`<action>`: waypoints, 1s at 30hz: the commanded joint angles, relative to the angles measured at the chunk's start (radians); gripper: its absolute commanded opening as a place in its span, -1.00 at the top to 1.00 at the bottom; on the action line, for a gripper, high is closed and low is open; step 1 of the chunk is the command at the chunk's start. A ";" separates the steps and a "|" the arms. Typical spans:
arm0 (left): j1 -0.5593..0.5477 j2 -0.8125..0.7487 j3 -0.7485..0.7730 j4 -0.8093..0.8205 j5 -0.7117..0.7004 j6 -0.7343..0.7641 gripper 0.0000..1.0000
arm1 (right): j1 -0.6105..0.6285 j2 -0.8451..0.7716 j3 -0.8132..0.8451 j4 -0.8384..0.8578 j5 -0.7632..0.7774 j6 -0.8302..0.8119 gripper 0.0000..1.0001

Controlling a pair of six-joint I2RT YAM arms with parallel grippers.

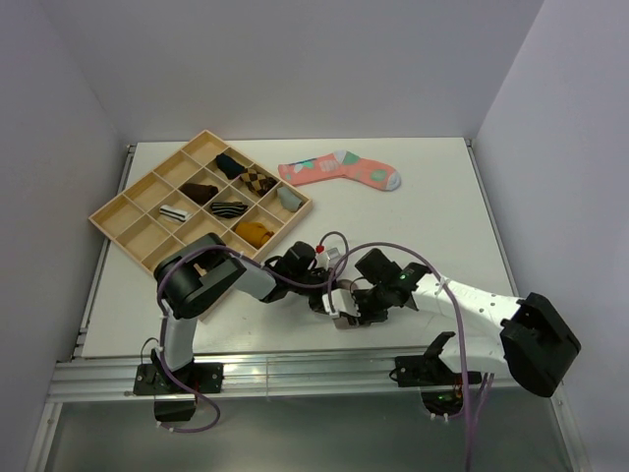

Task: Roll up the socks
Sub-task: Roll the sock at the center of the board.

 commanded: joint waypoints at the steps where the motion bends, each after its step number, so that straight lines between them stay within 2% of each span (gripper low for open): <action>1: 0.009 -0.009 -0.020 -0.107 -0.091 0.068 0.78 | 0.011 0.047 0.015 0.019 0.021 0.014 0.46; 5: 0.018 -0.110 -0.027 -0.128 -0.228 0.117 0.45 | 0.011 0.113 0.069 -0.027 0.020 0.017 0.64; 6: 0.018 -0.133 -0.033 -0.125 -0.293 0.133 0.42 | 0.011 0.121 0.077 -0.046 0.024 0.019 0.66; 8: 0.020 -0.199 -0.046 -0.113 -0.331 0.150 0.33 | 0.011 0.139 0.095 -0.059 0.029 0.025 0.67; 16: 0.028 -0.340 -0.069 -0.180 -0.526 0.195 0.37 | 0.009 0.179 0.137 -0.102 0.046 0.046 0.69; 18: 0.028 -0.372 -0.115 -0.177 -0.563 0.168 0.49 | 0.009 0.205 0.167 -0.132 0.040 0.048 0.70; 20: 0.028 -0.418 -0.184 -0.151 -0.627 0.148 0.52 | 0.011 0.244 0.207 -0.160 0.035 0.043 0.70; 25: 0.028 -0.567 -0.348 -0.074 -0.717 0.086 0.50 | 0.008 0.356 0.316 -0.284 0.017 0.029 0.74; 26: 0.028 -0.629 -0.389 -0.073 -0.785 0.085 0.47 | 0.005 0.400 0.359 -0.306 0.014 0.022 0.74; 30: -0.003 -0.789 -0.469 -0.073 -0.874 0.120 0.43 | -0.008 0.515 0.466 -0.421 -0.009 0.009 0.74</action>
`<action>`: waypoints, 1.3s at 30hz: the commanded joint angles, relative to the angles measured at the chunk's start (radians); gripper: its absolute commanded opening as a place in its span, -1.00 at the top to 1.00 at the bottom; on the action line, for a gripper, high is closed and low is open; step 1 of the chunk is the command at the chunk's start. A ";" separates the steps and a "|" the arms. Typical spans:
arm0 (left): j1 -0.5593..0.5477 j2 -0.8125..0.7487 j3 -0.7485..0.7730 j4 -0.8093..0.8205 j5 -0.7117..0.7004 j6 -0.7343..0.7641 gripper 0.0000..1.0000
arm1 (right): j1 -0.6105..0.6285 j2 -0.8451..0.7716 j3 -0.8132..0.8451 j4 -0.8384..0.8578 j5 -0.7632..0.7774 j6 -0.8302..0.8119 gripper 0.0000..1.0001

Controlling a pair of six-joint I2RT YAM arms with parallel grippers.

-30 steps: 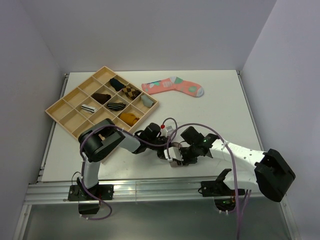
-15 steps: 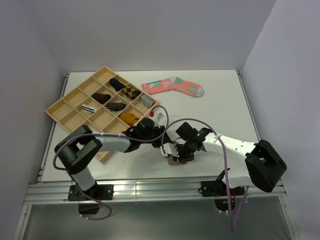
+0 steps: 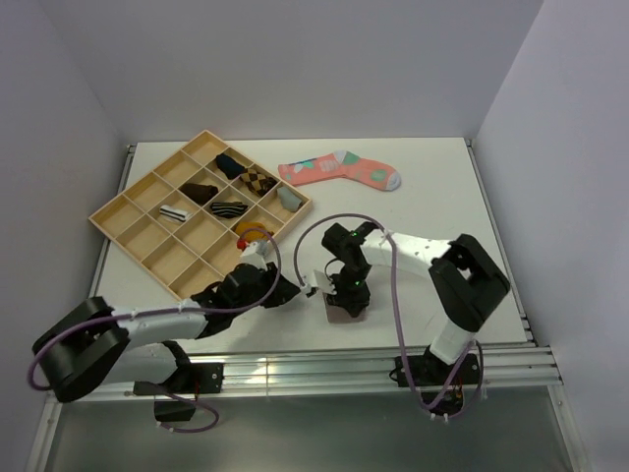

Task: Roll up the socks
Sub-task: Roll the sock at the center of the board.

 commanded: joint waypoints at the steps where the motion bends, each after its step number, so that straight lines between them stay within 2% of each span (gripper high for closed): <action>1: -0.037 -0.139 -0.039 0.057 -0.155 0.029 0.42 | -0.011 0.127 0.106 -0.121 -0.009 -0.023 0.74; 4: -0.084 -0.249 -0.076 0.057 -0.209 0.080 0.41 | -0.039 0.246 0.212 -0.202 -0.021 -0.031 0.74; 9: -0.178 -0.316 -0.088 0.039 -0.263 0.217 0.45 | -0.097 0.435 0.405 -0.384 -0.053 -0.054 0.73; 12: -0.232 -0.314 -0.076 0.039 -0.292 0.294 0.36 | -0.117 0.563 0.552 -0.475 -0.079 -0.069 0.72; 15: -0.265 -0.250 -0.020 0.023 -0.336 0.351 0.23 | -0.137 0.633 0.622 -0.544 -0.096 -0.082 0.71; 16: -0.273 -0.203 0.017 0.019 -0.353 0.360 0.11 | -0.143 0.657 0.642 -0.544 -0.096 -0.065 0.71; 19: -0.296 -0.095 0.092 0.025 -0.393 0.402 -0.22 | -0.149 0.668 0.636 -0.521 -0.079 -0.048 0.71; 20: -0.298 -0.066 0.117 0.017 -0.383 0.425 -0.23 | -0.149 0.666 0.630 -0.506 -0.075 -0.045 0.72; 24: -0.307 0.061 0.235 0.000 -0.349 0.508 -0.24 | -0.149 0.665 0.614 -0.486 -0.073 -0.030 0.72; 28: -0.327 0.169 0.254 0.048 -0.317 0.593 -0.20 | -0.148 0.663 0.605 -0.471 -0.070 -0.025 0.72; 39: -0.336 0.239 0.215 0.241 -0.166 0.710 -0.16 | -0.149 0.663 0.559 -0.432 -0.061 -0.017 0.74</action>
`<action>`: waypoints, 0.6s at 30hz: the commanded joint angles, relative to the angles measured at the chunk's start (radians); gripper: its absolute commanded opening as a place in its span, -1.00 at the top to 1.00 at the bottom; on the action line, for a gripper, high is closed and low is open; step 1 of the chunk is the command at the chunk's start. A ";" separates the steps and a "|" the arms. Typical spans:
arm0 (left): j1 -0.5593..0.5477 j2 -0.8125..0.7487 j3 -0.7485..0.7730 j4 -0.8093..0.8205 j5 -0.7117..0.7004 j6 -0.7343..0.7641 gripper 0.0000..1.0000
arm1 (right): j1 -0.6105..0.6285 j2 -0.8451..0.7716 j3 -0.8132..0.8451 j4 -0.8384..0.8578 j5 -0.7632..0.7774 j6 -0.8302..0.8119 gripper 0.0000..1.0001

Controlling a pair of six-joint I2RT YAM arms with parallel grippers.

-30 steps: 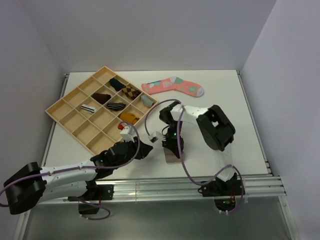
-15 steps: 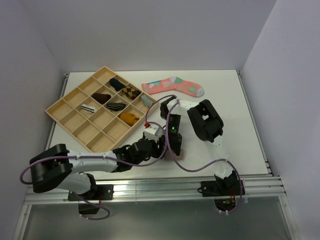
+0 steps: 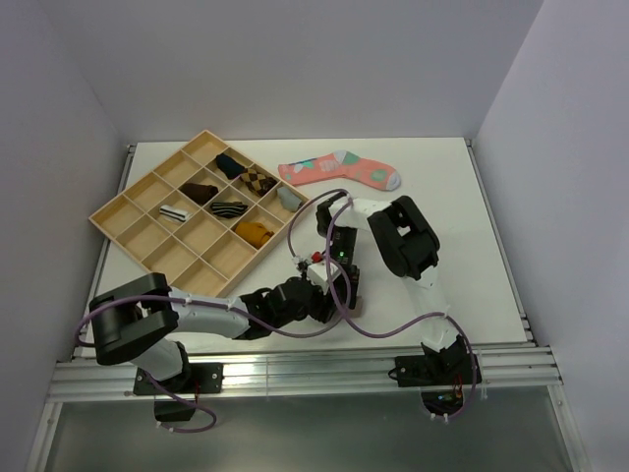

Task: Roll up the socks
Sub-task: Roll the sock at the center of the board.

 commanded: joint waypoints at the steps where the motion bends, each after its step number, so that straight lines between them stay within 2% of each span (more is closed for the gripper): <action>1: -0.008 0.022 -0.005 0.119 0.074 0.059 -0.15 | -0.005 0.015 -0.027 0.148 0.077 -0.018 0.74; 5: -0.008 0.066 0.029 0.094 0.135 0.063 -0.09 | -0.006 0.016 -0.019 0.151 0.074 -0.015 0.74; 15: -0.007 0.124 -0.008 0.208 0.160 0.010 -0.09 | -0.008 0.015 -0.022 0.163 0.079 -0.007 0.76; 17: -0.008 0.140 0.004 0.192 0.166 -0.002 -0.04 | -0.008 0.015 -0.022 0.169 0.079 -0.001 0.76; 18: -0.007 0.157 0.006 0.189 0.175 -0.005 0.05 | -0.008 0.010 -0.022 0.171 0.077 0.002 0.76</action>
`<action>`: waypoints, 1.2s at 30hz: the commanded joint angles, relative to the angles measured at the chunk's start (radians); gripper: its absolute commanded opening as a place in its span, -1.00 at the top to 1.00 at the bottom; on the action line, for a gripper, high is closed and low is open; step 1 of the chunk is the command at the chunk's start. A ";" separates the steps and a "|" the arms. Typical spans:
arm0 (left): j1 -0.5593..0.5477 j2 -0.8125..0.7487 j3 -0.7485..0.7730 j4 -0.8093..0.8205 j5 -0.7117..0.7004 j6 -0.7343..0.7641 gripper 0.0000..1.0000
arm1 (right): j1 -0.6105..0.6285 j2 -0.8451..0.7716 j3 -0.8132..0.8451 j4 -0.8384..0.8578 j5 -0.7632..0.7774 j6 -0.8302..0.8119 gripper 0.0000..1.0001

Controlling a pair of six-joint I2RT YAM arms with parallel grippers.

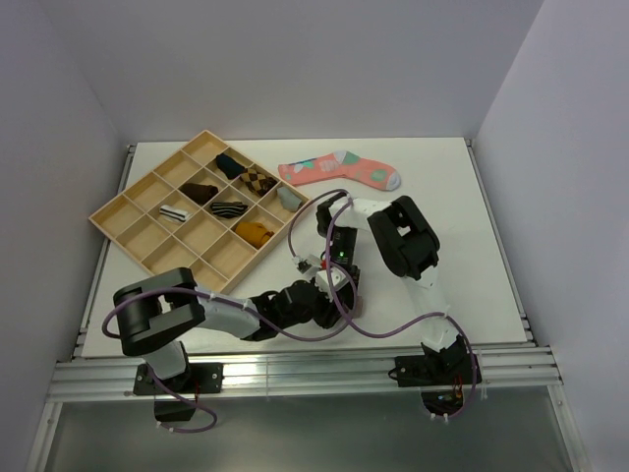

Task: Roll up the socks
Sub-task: Roll the sock at the center of the board.

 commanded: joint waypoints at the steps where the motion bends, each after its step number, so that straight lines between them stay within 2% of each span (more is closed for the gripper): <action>1: -0.005 0.043 0.009 0.049 0.042 -0.032 0.10 | -0.004 0.007 -0.017 0.171 0.073 -0.018 0.76; 3: -0.005 0.063 0.003 0.055 0.047 -0.049 0.19 | -0.004 0.000 -0.020 0.184 0.072 -0.011 0.76; 8: -0.005 0.083 -0.037 0.103 0.051 -0.116 0.66 | -0.002 -0.026 -0.046 0.231 0.066 0.023 0.72; 9: -0.005 0.087 -0.040 0.106 0.053 -0.126 0.80 | -0.004 -0.033 -0.052 0.248 0.067 0.037 0.69; 12: -0.005 0.104 -0.052 0.111 0.065 -0.159 0.99 | -0.010 -0.079 -0.085 0.300 0.058 0.060 0.41; 13: -0.005 0.110 -0.055 0.114 0.070 -0.179 1.00 | -0.013 -0.095 -0.096 0.328 0.055 0.066 0.30; 17: -0.002 0.139 -0.103 0.166 0.088 -0.239 1.00 | -0.050 -0.210 -0.141 0.378 0.026 0.104 0.16; 22: 0.030 0.168 -0.178 0.296 0.105 -0.340 1.00 | -0.133 -0.351 -0.185 0.434 -0.060 0.117 0.12; 27: 0.048 0.220 -0.218 0.348 0.140 -0.428 1.00 | -0.217 -0.572 -0.315 0.535 -0.068 0.117 0.10; 36: 0.116 0.334 -0.210 0.396 0.320 -0.610 1.00 | -0.236 -0.965 -0.599 0.671 -0.065 0.012 0.03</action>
